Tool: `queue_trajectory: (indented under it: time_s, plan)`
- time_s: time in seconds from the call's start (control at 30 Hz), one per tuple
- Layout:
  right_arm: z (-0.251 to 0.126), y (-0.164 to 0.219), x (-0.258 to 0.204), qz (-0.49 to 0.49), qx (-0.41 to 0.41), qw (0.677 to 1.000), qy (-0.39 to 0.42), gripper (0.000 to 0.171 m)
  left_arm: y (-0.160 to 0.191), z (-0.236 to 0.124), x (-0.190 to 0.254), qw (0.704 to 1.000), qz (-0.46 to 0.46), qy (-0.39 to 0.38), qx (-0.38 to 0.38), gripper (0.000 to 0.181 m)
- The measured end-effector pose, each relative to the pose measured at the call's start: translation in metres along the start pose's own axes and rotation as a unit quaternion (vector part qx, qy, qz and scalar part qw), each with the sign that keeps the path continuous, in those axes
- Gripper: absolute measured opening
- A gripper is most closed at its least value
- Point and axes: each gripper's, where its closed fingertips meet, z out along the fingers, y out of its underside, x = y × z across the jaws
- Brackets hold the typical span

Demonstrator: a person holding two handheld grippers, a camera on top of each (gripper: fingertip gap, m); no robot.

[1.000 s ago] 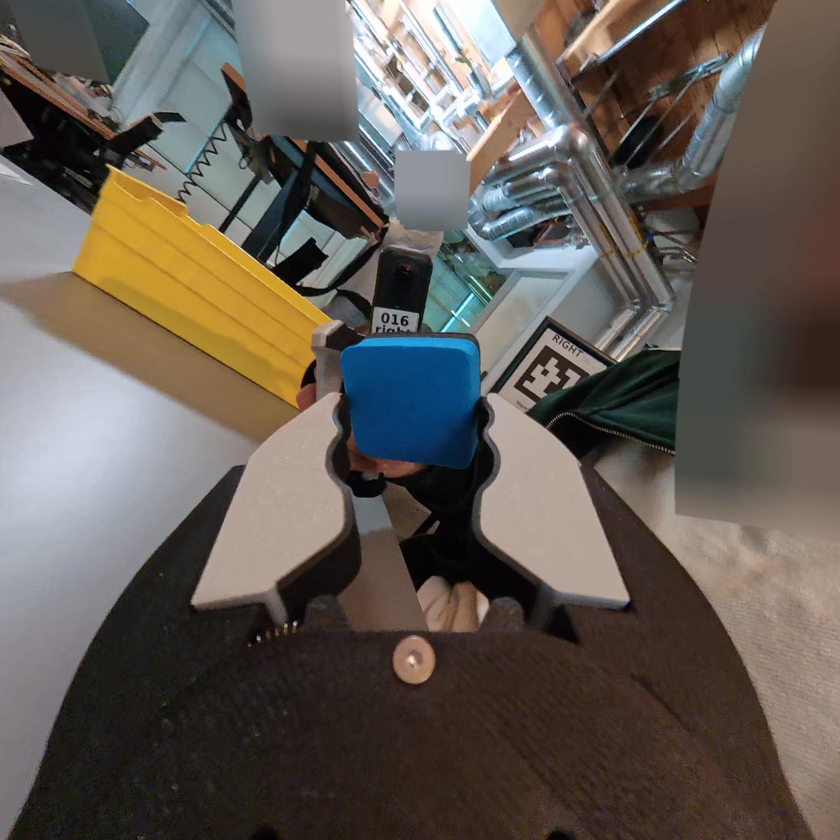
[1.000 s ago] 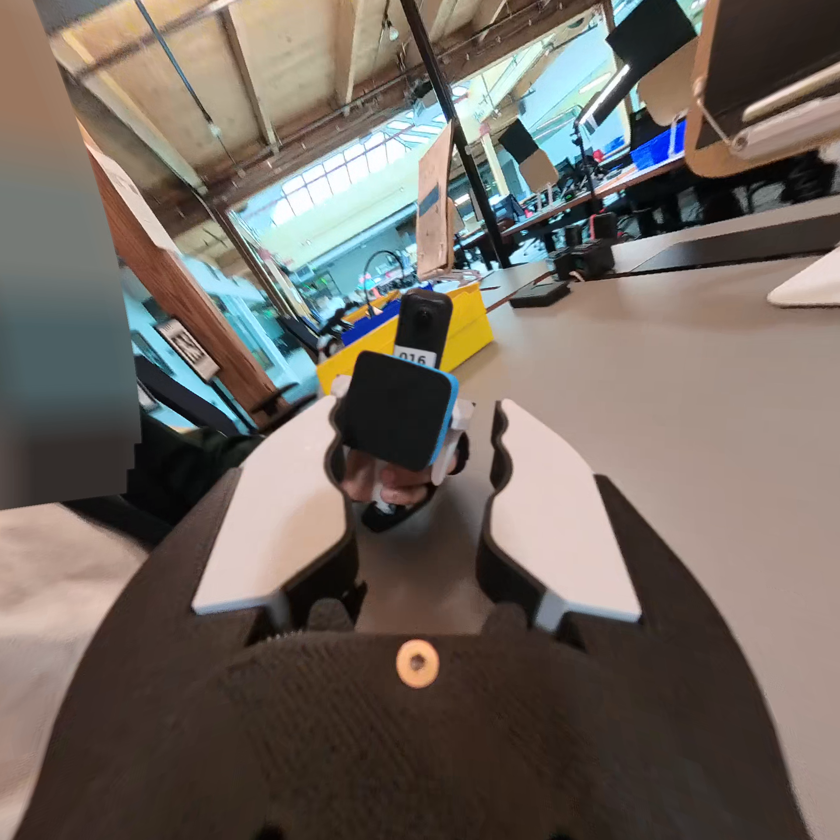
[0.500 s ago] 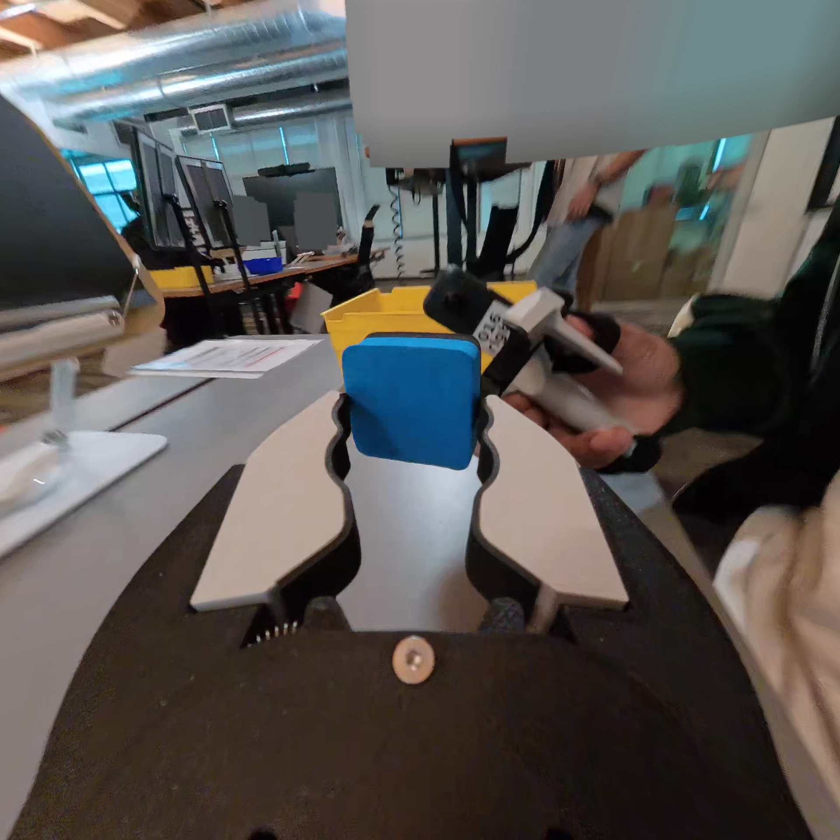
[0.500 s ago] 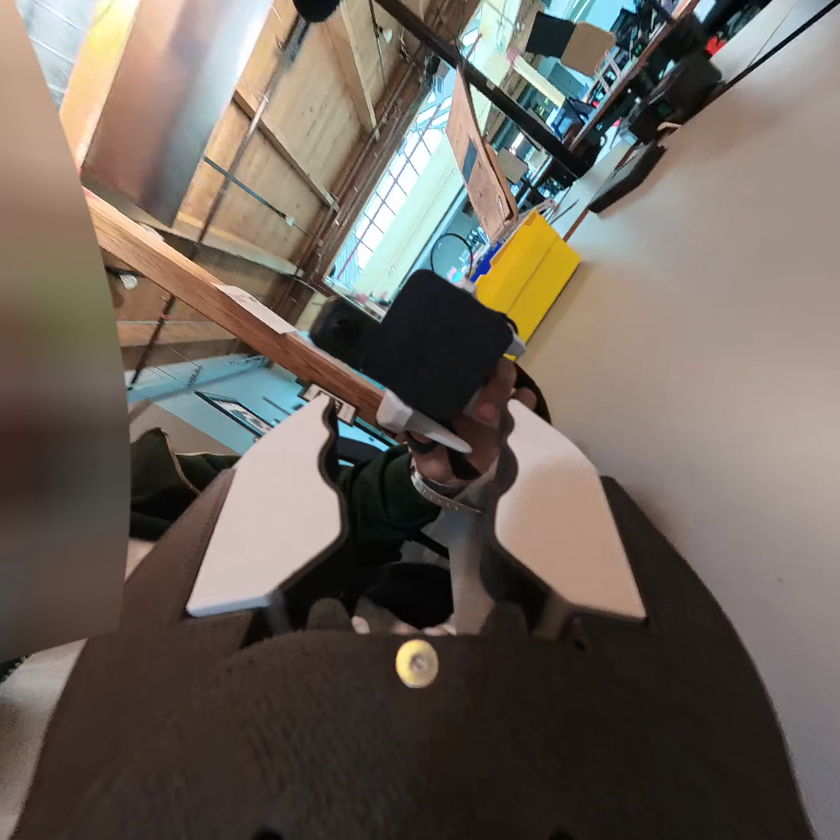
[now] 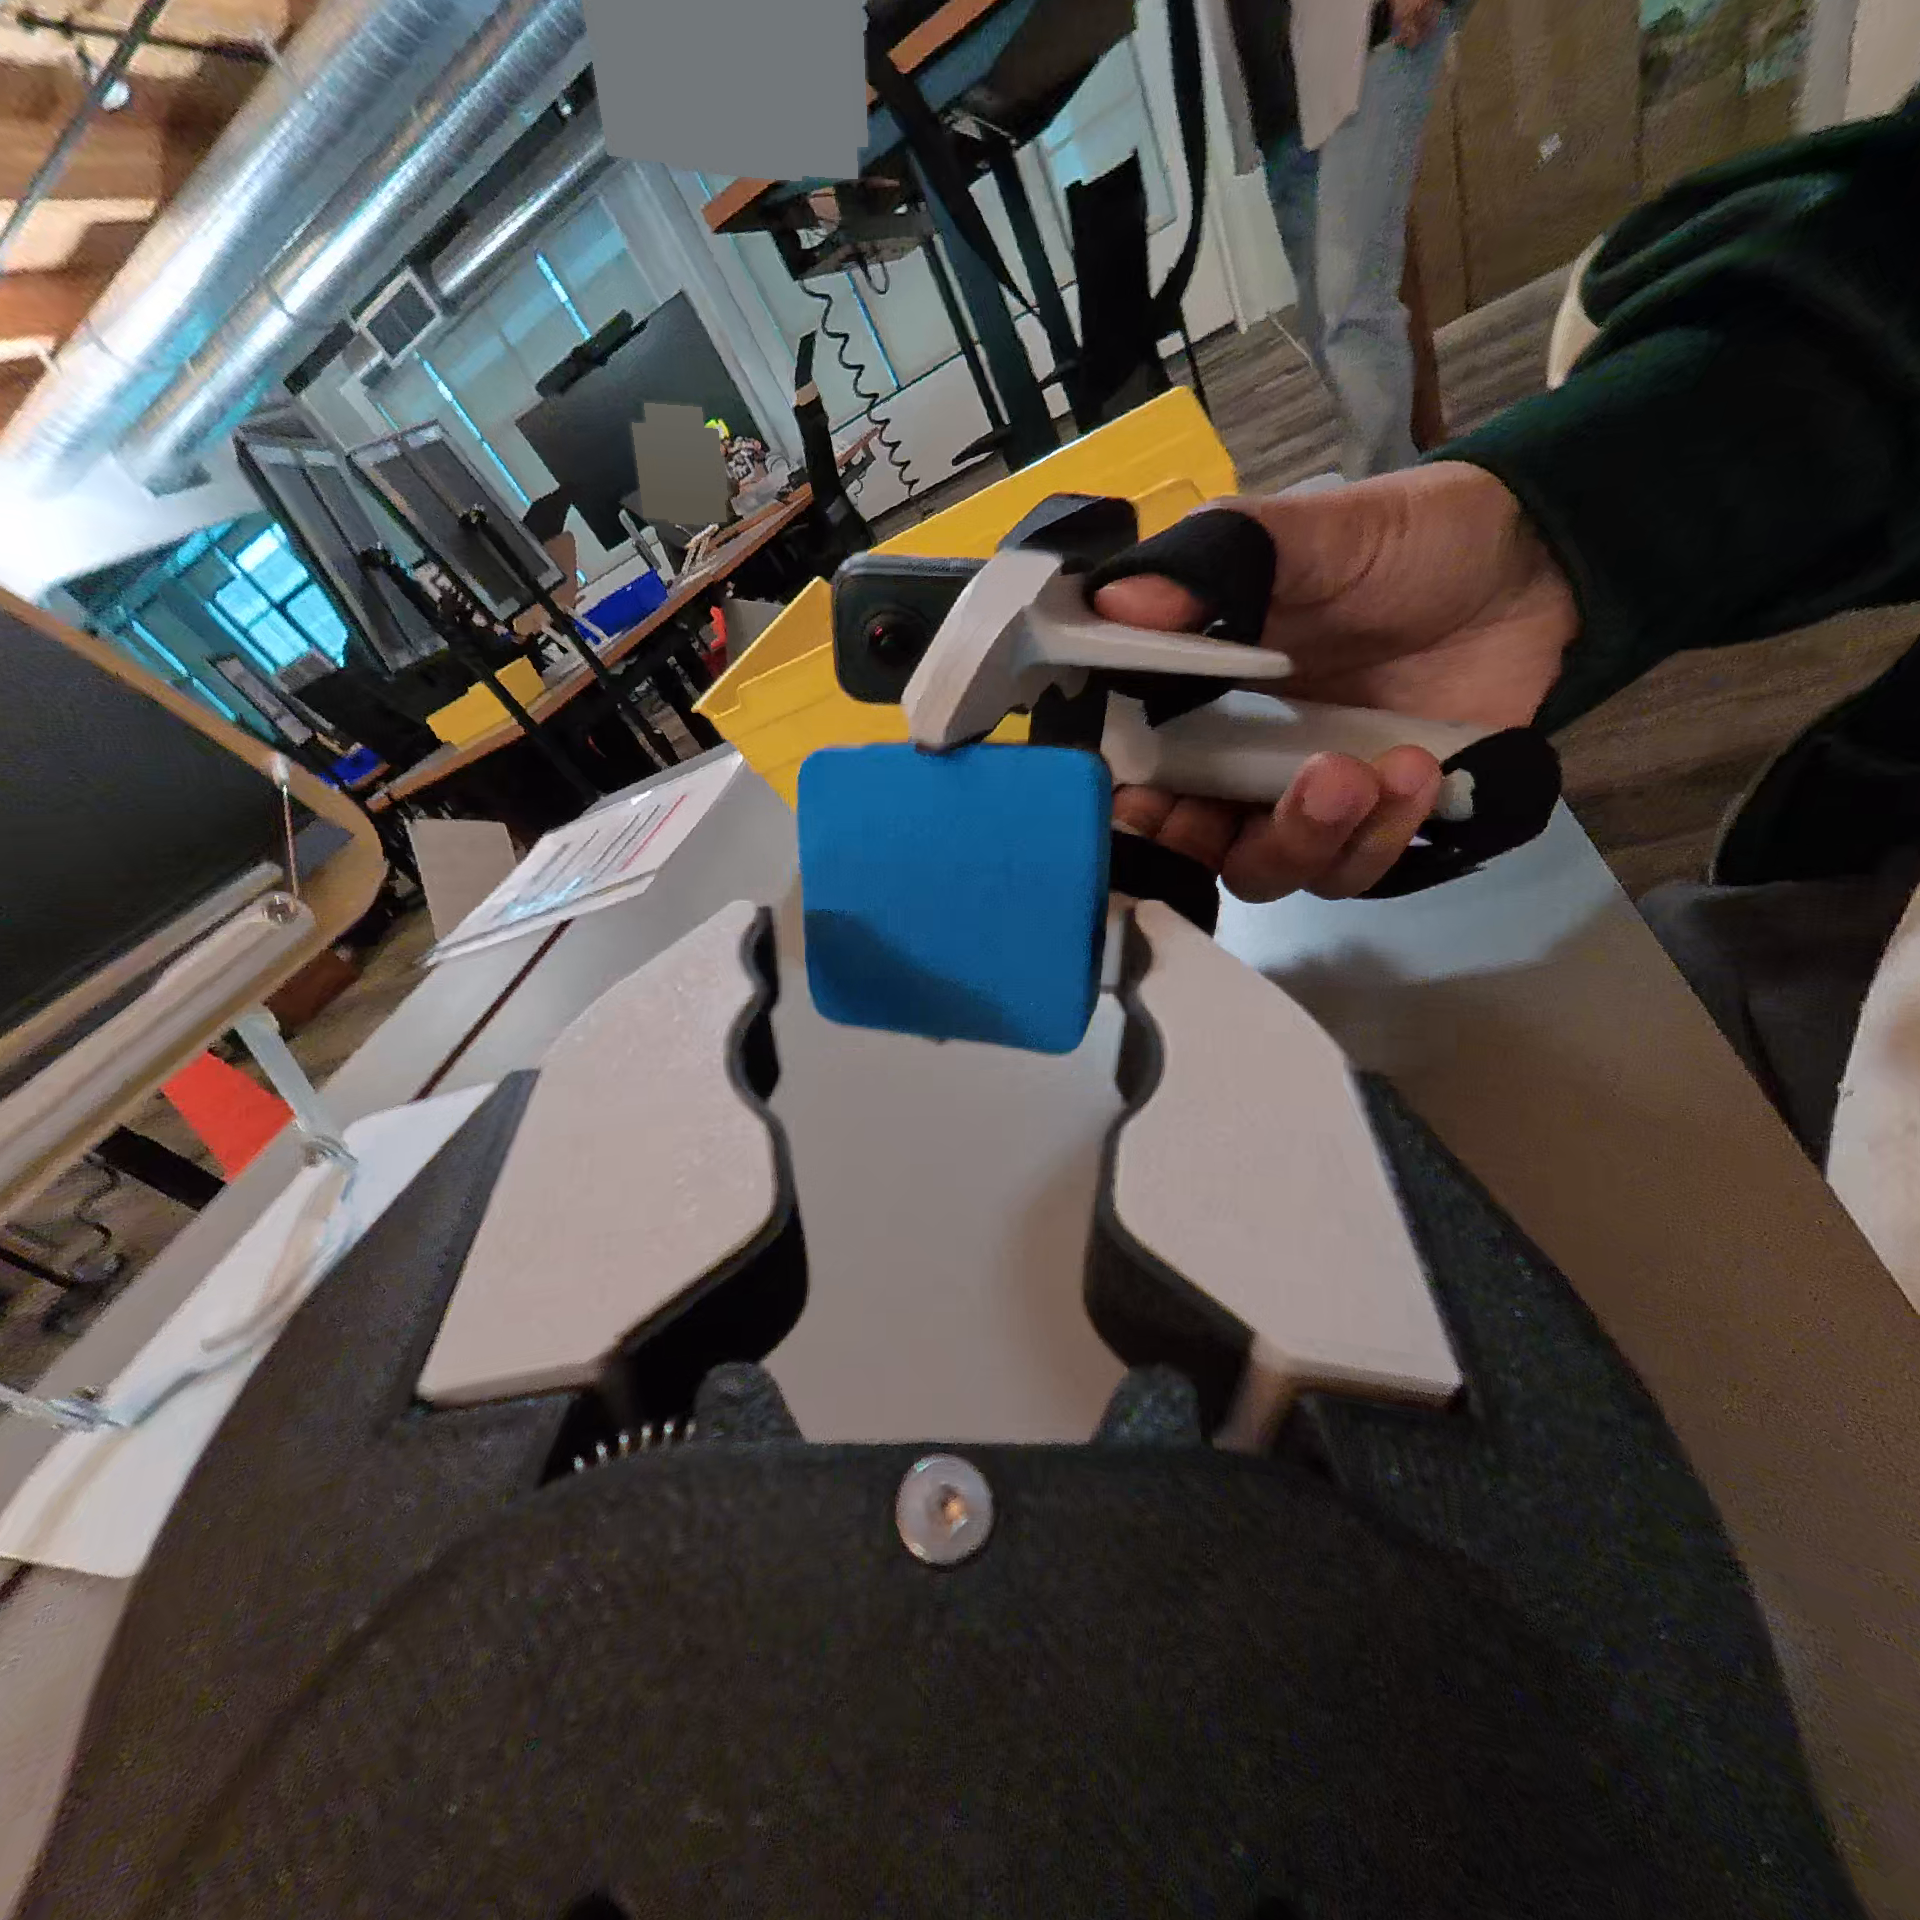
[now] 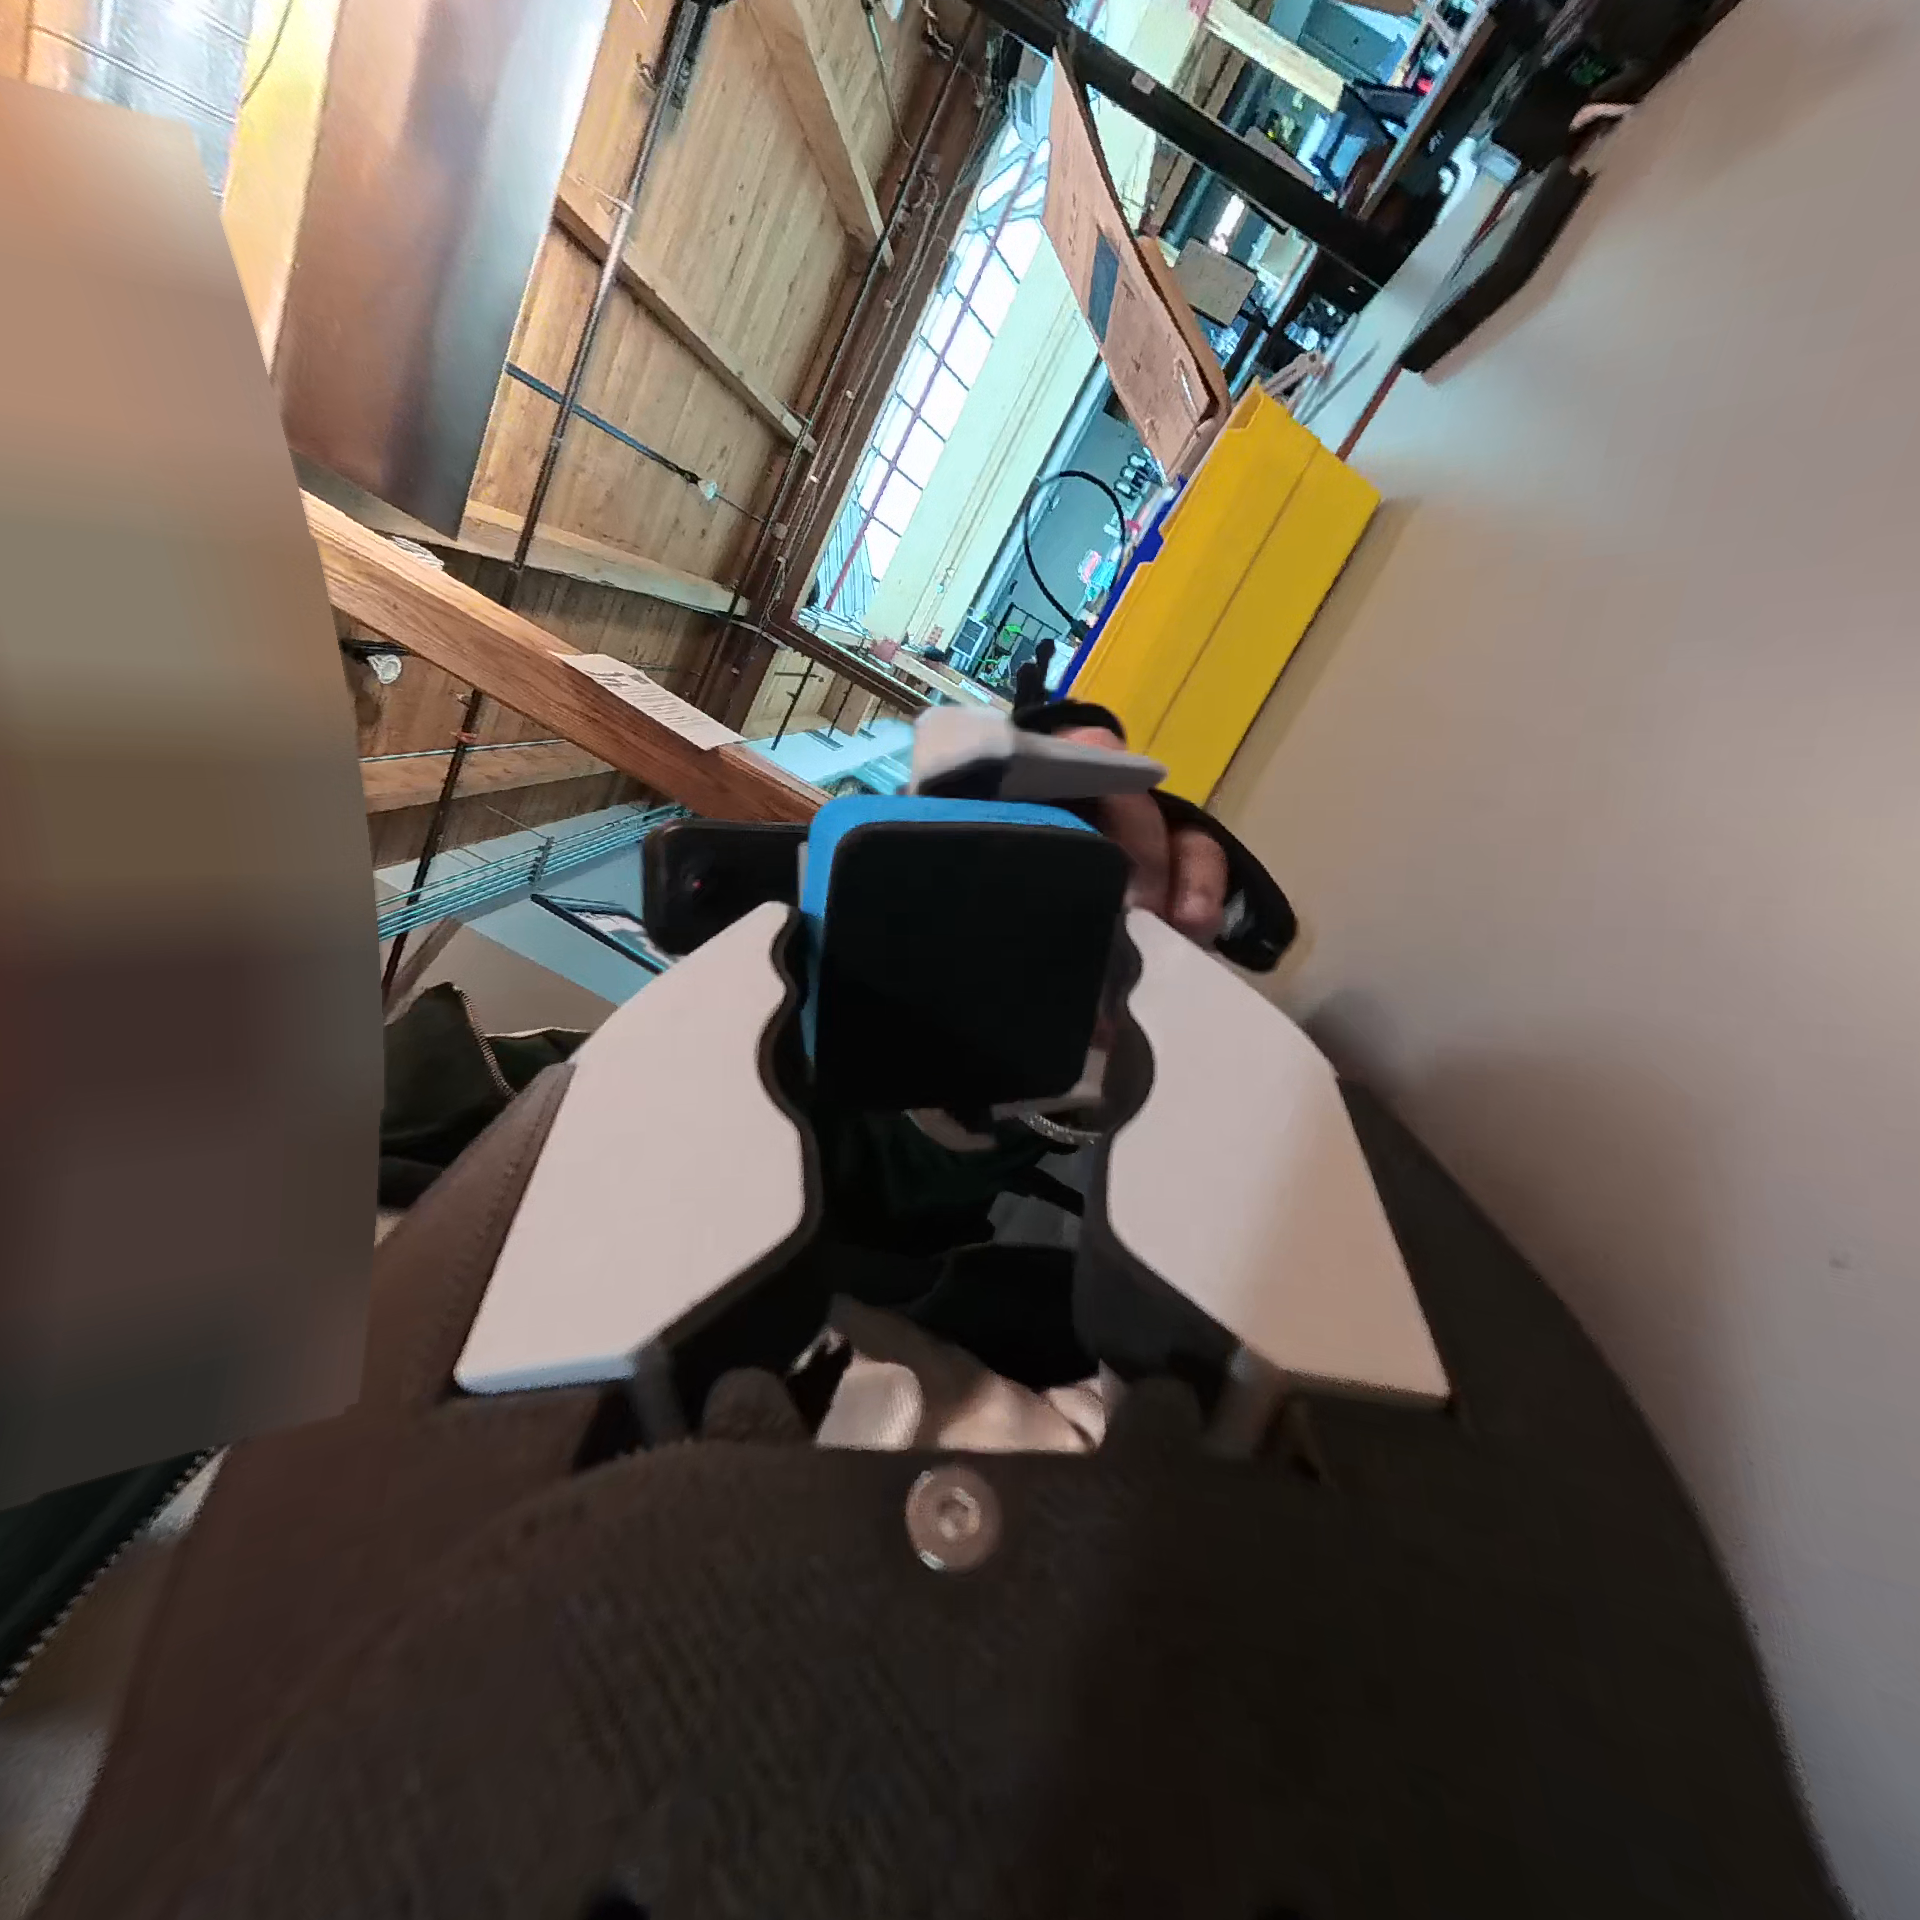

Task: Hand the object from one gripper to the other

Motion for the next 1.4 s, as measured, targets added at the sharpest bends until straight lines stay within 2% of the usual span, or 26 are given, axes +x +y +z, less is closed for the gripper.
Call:
queue_trajectory:
  time_s: [0.03, 0.2, 0.37, 0.47, 0.53, 0.63, 0.7, 0.73, 0.8, 0.87, 0.9, 0.97, 1.07, 1.1, 1.13, 1.17, 1.27, 1.33, 1.4]
  plan:
    - [-0.001, -0.003, -0.002, -0.007, 0.006, 1.000, -0.004, 0.056, 0.002, 0.001, -0.002, 1.000, -0.016, -0.003, -0.001, 0.072]
    - [-0.013, -0.019, 0.002, -0.130, 0.023, 0.989, 0.065, 0.055, 0.002, -0.002, -0.010, 0.991, -0.130, 0.010, 0.030, 0.077]
    - [-0.032, -0.045, -0.007, -0.311, 0.026, 0.933, 0.181, 0.056, 0.009, -0.005, -0.020, 0.969, -0.240, 0.022, 0.047, 0.076]
    - [-0.073, -0.092, -0.046, -0.428, 0.073, 0.864, 0.255, 0.056, 0.010, -0.006, -0.024, 0.954, -0.291, 0.028, 0.061, 0.075]
    - [-0.122, -0.130, -0.063, -0.474, 0.088, 0.800, 0.356, 0.056, 0.010, -0.007, -0.026, 0.947, -0.313, 0.028, 0.072, 0.075]
    - [-0.221, -0.168, -0.058, -0.463, 0.066, 0.695, 0.546, 0.056, 0.008, -0.007, -0.029, 0.942, -0.325, 0.025, 0.081, 0.076]
    - [-0.286, -0.176, -0.047, -0.431, 0.052, 0.631, 0.643, 0.056, 0.007, -0.007, -0.029, 0.942, -0.325, 0.023, 0.082, 0.077]
    - [-0.310, -0.174, -0.038, -0.405, 0.044, 0.621, 0.670, 0.056, 0.007, -0.007, -0.028, 0.942, -0.324, 0.023, 0.081, 0.077]
    - [-0.337, -0.164, -0.016, -0.339, 0.029, 0.642, 0.687, 0.056, 0.008, -0.006, -0.026, 0.943, -0.321, 0.025, 0.077, 0.077]
    - [-0.342, -0.154, 0.002, -0.293, 0.016, 0.672, 0.680, 0.056, 0.008, -0.004, -0.025, 0.944, -0.320, 0.027, 0.074, 0.077]
    - [-0.343, -0.149, 0.011, -0.277, 0.002, 0.676, 0.683, 0.056, 0.009, -0.004, -0.024, 0.944, -0.320, 0.028, 0.072, 0.077]
    - [-0.349, -0.137, 0.028, -0.251, -0.049, 0.660, 0.706, 0.056, 0.009, -0.003, -0.023, 0.944, -0.322, 0.032, 0.070, 0.076]
    - [-0.360, -0.130, 0.043, -0.241, -0.095, 0.616, 0.744, 0.059, 0.008, -0.003, -0.022, 0.944, -0.322, 0.033, 0.071, 0.076]
    - [-0.365, -0.134, 0.043, -0.246, -0.089, 0.595, 0.760, 0.089, 0.008, -0.004, -0.023, 0.943, -0.322, 0.033, 0.071, 0.076]
    - [-0.368, -0.139, 0.039, -0.253, -0.080, 0.576, 0.773, 0.110, 0.008, -0.004, -0.022, 0.943, -0.322, 0.033, 0.072, 0.076]
    - [-0.369, -0.145, 0.033, -0.263, -0.072, 0.562, 0.781, 0.113, 0.008, -0.004, -0.022, 0.943, -0.322, 0.034, 0.072, 0.076]
    - [-0.348, -0.164, 0.000, -0.328, -0.019, 0.559, 0.761, 0.106, 0.009, -0.004, -0.022, 0.942, -0.325, 0.034, 0.071, 0.076]
    - [-0.326, -0.172, -0.022, -0.369, 0.012, 0.573, 0.732, 0.088, 0.009, -0.004, -0.022, 0.941, -0.328, 0.036, 0.070, 0.075]
    - [-0.312, -0.175, -0.036, -0.390, 0.023, 0.576, 0.718, 0.079, 0.009, -0.004, -0.022, 0.940, -0.331, 0.037, 0.071, 0.075]
